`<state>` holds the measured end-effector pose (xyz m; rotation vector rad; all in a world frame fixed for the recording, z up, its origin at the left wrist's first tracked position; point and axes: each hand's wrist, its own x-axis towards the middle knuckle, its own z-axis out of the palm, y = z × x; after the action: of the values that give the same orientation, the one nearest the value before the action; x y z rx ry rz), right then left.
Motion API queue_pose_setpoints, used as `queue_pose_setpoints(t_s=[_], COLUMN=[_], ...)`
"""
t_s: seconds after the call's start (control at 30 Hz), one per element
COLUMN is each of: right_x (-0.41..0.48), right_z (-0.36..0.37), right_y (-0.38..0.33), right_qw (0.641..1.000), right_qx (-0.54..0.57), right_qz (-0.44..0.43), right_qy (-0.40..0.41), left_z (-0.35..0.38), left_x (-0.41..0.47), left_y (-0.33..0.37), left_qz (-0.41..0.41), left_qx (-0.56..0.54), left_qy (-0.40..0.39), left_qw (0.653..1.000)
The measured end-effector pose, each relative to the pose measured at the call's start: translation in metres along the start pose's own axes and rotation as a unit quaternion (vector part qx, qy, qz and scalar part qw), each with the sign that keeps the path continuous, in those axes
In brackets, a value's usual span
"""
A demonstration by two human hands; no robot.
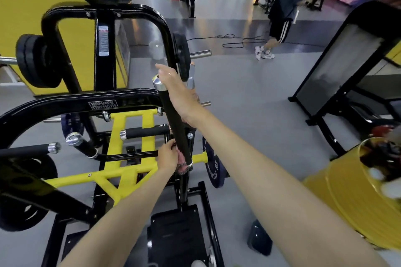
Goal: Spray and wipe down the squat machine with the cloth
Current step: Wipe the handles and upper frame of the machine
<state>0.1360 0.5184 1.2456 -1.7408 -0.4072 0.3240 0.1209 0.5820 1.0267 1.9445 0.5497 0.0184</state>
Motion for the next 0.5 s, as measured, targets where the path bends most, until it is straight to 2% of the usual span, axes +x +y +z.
queue_pose_setpoints(t_s=[0.27, 0.37, 0.5], right_x=[0.002, 0.001, -0.001], right_z=[0.004, 0.005, 0.004], right_y=[0.002, 0.003, 0.001], right_qw=[1.0, 1.0, 1.0], right_qx=[-0.001, -0.008, -0.014], right_qz=[-0.004, -0.009, -0.005], right_qy=[0.003, 0.009, 0.01], left_z=[0.002, 0.004, 0.01], left_x=[0.009, 0.012, 0.009], left_y=[-0.029, -0.035, -0.038], left_qz=[-0.046, -0.075, -0.181], left_qx=[0.122, 0.147, 0.051], left_qy=[-0.134, -0.086, -0.025], left_qw=[0.982, 0.982, 0.982])
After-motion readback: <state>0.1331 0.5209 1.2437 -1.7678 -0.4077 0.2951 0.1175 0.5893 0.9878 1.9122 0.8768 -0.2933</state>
